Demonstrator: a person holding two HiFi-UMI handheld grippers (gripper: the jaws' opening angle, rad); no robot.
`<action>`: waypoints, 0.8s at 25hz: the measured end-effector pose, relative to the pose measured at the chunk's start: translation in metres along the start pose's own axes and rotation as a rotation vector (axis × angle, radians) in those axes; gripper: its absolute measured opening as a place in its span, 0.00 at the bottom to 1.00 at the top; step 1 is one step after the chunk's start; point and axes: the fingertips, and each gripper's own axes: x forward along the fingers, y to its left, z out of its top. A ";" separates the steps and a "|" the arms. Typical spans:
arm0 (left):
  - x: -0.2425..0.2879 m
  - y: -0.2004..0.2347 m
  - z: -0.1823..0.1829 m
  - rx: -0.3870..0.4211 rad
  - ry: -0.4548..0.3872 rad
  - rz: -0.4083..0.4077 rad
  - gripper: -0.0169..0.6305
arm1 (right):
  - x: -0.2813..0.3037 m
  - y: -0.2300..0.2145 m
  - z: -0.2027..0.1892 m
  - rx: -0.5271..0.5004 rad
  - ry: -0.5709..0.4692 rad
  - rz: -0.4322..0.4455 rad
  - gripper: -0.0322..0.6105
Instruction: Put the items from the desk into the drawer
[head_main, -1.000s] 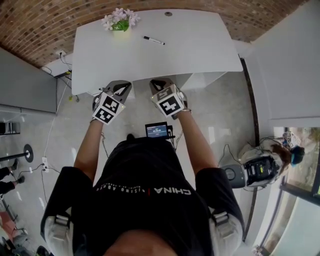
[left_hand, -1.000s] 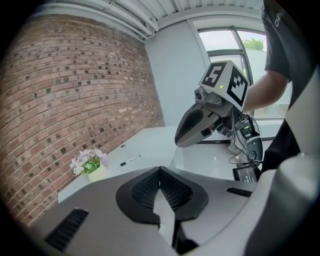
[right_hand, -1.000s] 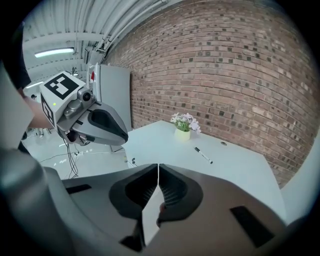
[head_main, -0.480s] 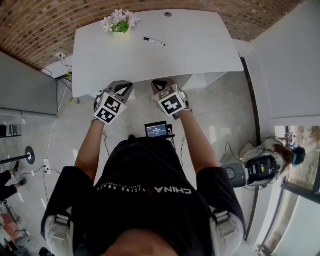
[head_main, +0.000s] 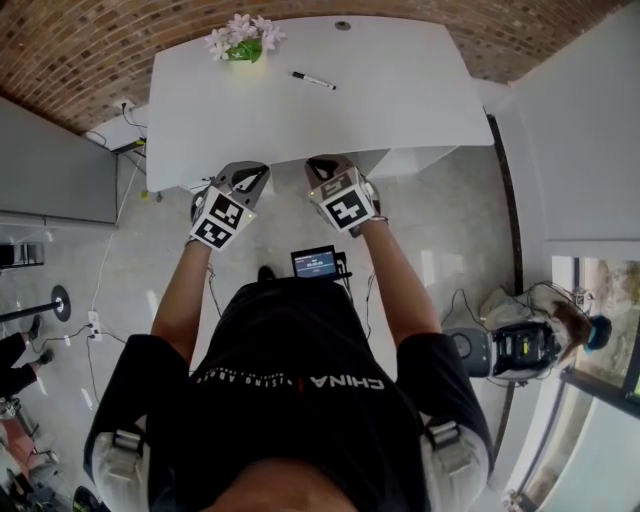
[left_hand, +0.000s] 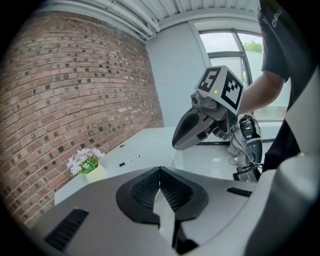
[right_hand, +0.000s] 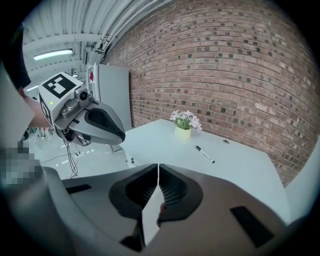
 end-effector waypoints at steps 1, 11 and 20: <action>0.001 -0.001 0.000 -0.007 -0.007 -0.003 0.05 | 0.002 -0.002 0.000 0.000 -0.003 0.003 0.08; 0.038 0.019 -0.006 -0.053 0.017 -0.011 0.05 | 0.046 -0.041 -0.007 -0.012 0.046 0.059 0.08; 0.092 0.054 -0.017 -0.081 0.035 -0.025 0.05 | 0.122 -0.113 -0.009 -0.028 0.103 0.068 0.16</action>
